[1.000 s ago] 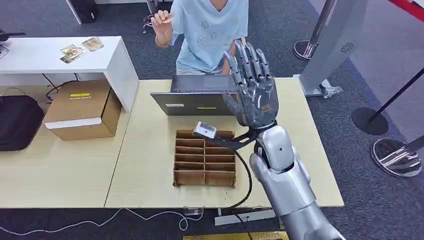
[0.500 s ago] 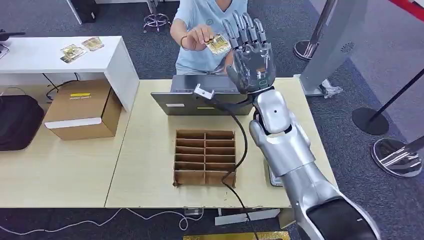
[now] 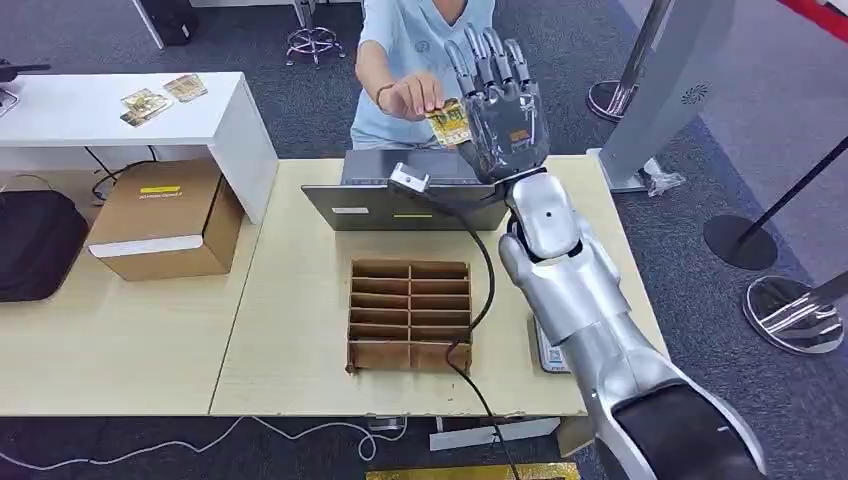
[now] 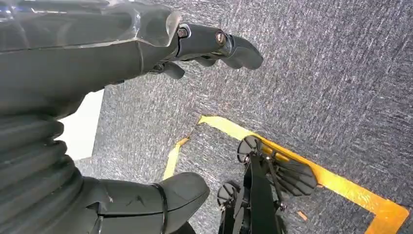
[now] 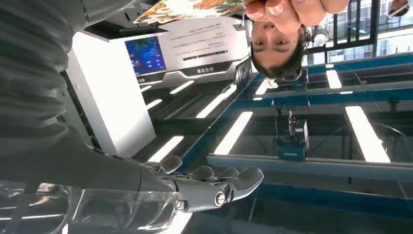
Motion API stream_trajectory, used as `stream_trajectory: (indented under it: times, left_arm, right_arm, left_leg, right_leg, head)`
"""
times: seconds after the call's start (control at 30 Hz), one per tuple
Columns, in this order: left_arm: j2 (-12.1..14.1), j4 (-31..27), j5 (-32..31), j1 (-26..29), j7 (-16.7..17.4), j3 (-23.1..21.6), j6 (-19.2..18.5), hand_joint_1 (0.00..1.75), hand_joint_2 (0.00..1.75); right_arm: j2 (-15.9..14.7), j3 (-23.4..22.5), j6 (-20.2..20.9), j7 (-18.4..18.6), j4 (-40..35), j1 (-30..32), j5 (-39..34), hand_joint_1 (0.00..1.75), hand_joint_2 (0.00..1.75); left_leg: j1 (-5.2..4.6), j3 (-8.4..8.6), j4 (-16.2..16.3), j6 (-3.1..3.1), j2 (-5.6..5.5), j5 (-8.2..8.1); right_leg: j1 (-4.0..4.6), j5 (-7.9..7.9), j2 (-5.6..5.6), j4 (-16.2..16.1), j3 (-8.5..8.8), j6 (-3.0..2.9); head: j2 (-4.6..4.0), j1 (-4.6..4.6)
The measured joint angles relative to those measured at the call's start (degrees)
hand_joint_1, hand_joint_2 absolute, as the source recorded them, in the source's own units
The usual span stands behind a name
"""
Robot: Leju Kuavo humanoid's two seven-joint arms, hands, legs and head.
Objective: Pass the card to the sensor for recognition and then transmit it.
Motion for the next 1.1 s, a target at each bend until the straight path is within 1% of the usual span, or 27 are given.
stream_trajectory:
  times: [0.07, 0.1, 0.23, 0.27, 0.3, 0.33, 0.37, 0.4, 0.43, 0.47, 0.5, 0.53, 0.57, 0.63, 0.67, 0.7, 0.77, 0.87, 1.1]
  left_arm:
    - [0.0, 0.0, 0.0, 0.0, 0.0, 0.1, 0.0, 0.0, 1.75]
    - [0.1, 0.0, 0.5, 0.0, 0.0, 0.3, 0.2, 0.0, 1.75]
    - [0.1, 0.0, 1.5, -0.1, 0.0, 0.8, 0.5, 0.0, 1.75]
    - [0.2, 0.0, 1.7, -0.2, 0.0, 1.0, 0.6, 0.0, 1.75]
    - [0.2, 0.0, 2.0, -0.2, 0.0, 1.2, 0.6, 0.0, 1.75]
    - [0.2, 0.0, 2.3, -0.3, 0.0, 1.5, 0.8, 0.0, 1.75]
    - [0.2, 0.0, 2.4, -0.4, 0.0, 1.6, 0.8, 0.0, 1.75]
    - [0.2, 0.0, 2.5, -0.4, 0.0, 1.8, 0.8, 0.0, 1.75]
    - [0.2, 0.0, 2.6, -0.4, 0.0, 1.8, 0.8, 0.0, 1.75]
    - [0.2, 0.0, 2.7, -0.4, 0.0, 1.9, 0.8, 0.0, 1.75]
    - [0.2, 0.0, 2.8, -0.5, 0.0, 2.0, 0.9, 0.0, 1.75]
    - [0.2, 0.0, 2.9, -0.5, 0.0, 2.2, 0.9, 0.0, 1.75]
    - [0.2, 0.0, 3.1, -0.5, 0.0, 2.3, 1.1, 0.0, 1.75]
    - [0.2, 0.0, 3.6, -0.6, 0.0, 2.8, 1.4, 0.0, 1.75]
    - [0.2, 0.0, 3.8, -0.6, 0.0, 2.9, 1.6, 0.0, 1.75]
    - [0.2, 0.0, 4.0, -0.6, 0.0, 3.0, 1.7, 0.0, 1.75]
    - [0.2, 0.0, 4.4, -0.6, 0.0, 3.3, 2.0, 0.0, 1.75]
    - [0.2, 0.0, 4.9, -0.6, 0.0, 3.8, 2.4, 0.0, 1.75]
    - [-0.2, 0.0, 6.5, -0.6, -0.2, 4.8, 2.9, 0.0, 1.75]
  right_arm:
    - [0.0, 0.0, 0.0, 0.4, 1.2, -0.4, 0.3, 0.0, 1.75]
    - [0.0, 0.0, 0.2, 1.9, 3.3, -1.7, 1.1, 0.0, 1.75]
    - [0.0, 0.0, 0.0, 2.7, 7.7, -4.2, 1.0, 0.0, 1.75]
    - [0.0, 0.0, -0.1, 2.7, 8.6, -4.6, 1.0, 0.14, 1.75]
    - [0.1, 0.0, -0.3, 2.7, 9.5, -5.0, 1.0, 1.01, 1.75]
    - [0.1, 0.0, -0.6, 2.7, 10.4, -5.4, 1.0, 1.41, 1.75]
    - [0.1, 0.0, -1.1, 2.7, 11.4, -5.7, 1.0, 1.45, 1.75]
    - [0.1, 0.0, -1.5, 2.7, 12.2, -5.9, 1.0, 1.61, 1.75]
    - [0.1, 0.0, -1.9, 2.7, 13.0, -6.1, 1.0, 1.62, 1.75]
    - [0.1, 0.0, -2.3, 2.5, 13.7, -6.3, 1.0, 1.68, 1.75]
    - [0.1, -0.1, -2.7, 2.4, 14.2, -6.4, 1.0, 1.64, 1.75]
    - [0.1, -0.1, -3.1, 2.2, 14.5, -6.5, 1.0, 1.73, 1.75]
    - [0.1, -0.2, -3.4, 2.1, 14.8, -6.6, 0.9, 1.75, 1.75]
    - [0.1, -0.5, -4.0, 1.6, 15.3, -6.8, 0.9, 1.75, 1.75]
    - [0.1, -0.6, -4.4, 1.4, 15.4, -6.9, 0.9, 1.69, 1.75]
    - [0.1, -0.6, -4.8, 1.1, 15.5, -6.9, 0.9, 1.68, 1.75]
    - [0.3, -0.7, -5.2, 0.8, 15.4, -6.9, 1.0, 1.75, 1.75]
    - [0.5, -0.7, -6.1, 0.4, 14.6, -6.9, 1.0, 1.75, 1.75]
    - [0.6, -1.5, -6.2, -0.8, 10.1, -5.8, -1.1, 1.75, 1.75]
  left_leg:
    - [0.0, 0.0, 0.0, 0.0, 0.0, 0.0]
    - [0.0, 0.0, 0.0, 0.0, 0.0, 0.0]
    - [0.0, 0.0, 0.0, 0.0, 0.0, 0.01]
    - [0.0, 0.0, 0.0, 0.0, 0.0, 0.01]
    - [0.0, 0.0, 0.0, 0.0, 0.0, 0.01]
    - [0.0, 0.01, 0.0, 0.0, 0.0, 0.01]
    - [0.0, 0.0, 0.0, 0.0, 0.0, 0.01]
    - [0.0, 0.0, 0.0, 0.0, -0.01, 0.01]
    - [0.0, 0.0, 0.0, 0.0, -0.01, 0.01]
    - [0.0, 0.0, 0.0, 0.0, -0.01, 0.0]
    - [0.0, 0.0, 0.0, 0.0, 0.0, 0.0]
    - [0.0, 0.0, 0.0, 0.0, -0.01, 0.0]
    - [0.0, 0.0, 0.0, 0.0, -0.01, 0.0]
    - [0.0, 0.0, 0.0, 0.0, 0.0, 0.0]
    - [0.0, 0.0, 0.0, 0.0, 0.0, 0.0]
    - [0.0, 0.0, 0.0, 0.0, 0.0, 0.0]
    - [0.0, 0.0, 0.0, 0.0, 0.0, 0.0]
    - [0.0, 0.01, 0.0, 0.0, 0.0, 0.01]
    - [0.0, 0.0, 0.0, 0.0, 0.0, 0.0]
  right_leg:
    - [0.0, 0.0, 0.0, 0.0, 0.0, 0.0]
    - [0.0, 0.0, 0.01, 0.0, 0.0, 0.0]
    - [0.0, 0.01, 0.0, 0.0, 0.0, 0.01]
    - [0.0, 0.01, 0.0, 0.0, 0.01, 0.01]
    - [0.0, 0.01, 0.0, 0.0, 0.0, 0.01]
    - [0.0, 0.01, 0.0, 0.0, 0.0, 0.01]
    - [0.0, 0.01, 0.0, 0.0, 0.0, 0.01]
    - [0.0, 0.01, 0.0, 0.0, 0.0, 0.01]
    - [0.0, 0.01, 0.0, 0.0, 0.0, 0.01]
    - [0.0, 0.01, 0.0, 0.0, 0.0, 0.01]
    - [0.0, 0.01, 0.0, 0.0, 0.0, 0.01]
    - [0.0, 0.01, 0.0, 0.0, 0.0, 0.01]
    - [0.0, 0.01, 0.0, 0.0, 0.0, 0.01]
    - [0.0, 0.01, 0.0, 0.0, 0.0, 0.01]
    - [0.0, 0.01, 0.0, 0.0, 0.0, 0.01]
    - [0.0, 0.01, 0.0, 0.0, 0.0, 0.01]
    - [0.0, 0.01, 0.0, 0.0, 0.0, 0.01]
    - [0.0, 0.01, 0.0, 0.0, 0.0, 0.01]
    - [0.0, 0.01, 0.01, 0.0, -0.03, 0.01]
  head:
    - [0.0, 0.0]
    - [0.0, 0.0]
    - [0.0, 0.0]
    - [0.0, 0.0]
    - [0.0, 0.0]
    - [0.0, 0.0]
    - [0.0, 0.0]
    - [0.0, 0.0]
    - [0.0, 0.0]
    - [0.0, 0.0]
    - [0.0, 0.0]
    - [0.0, 0.0]
    - [0.0, 0.0]
    - [0.0, 0.0]
    - [0.0, 0.0]
    - [0.0, 0.0]
    - [0.0, 0.0]
    - [0.0, 0.0]
    - [0.0, 0.0]
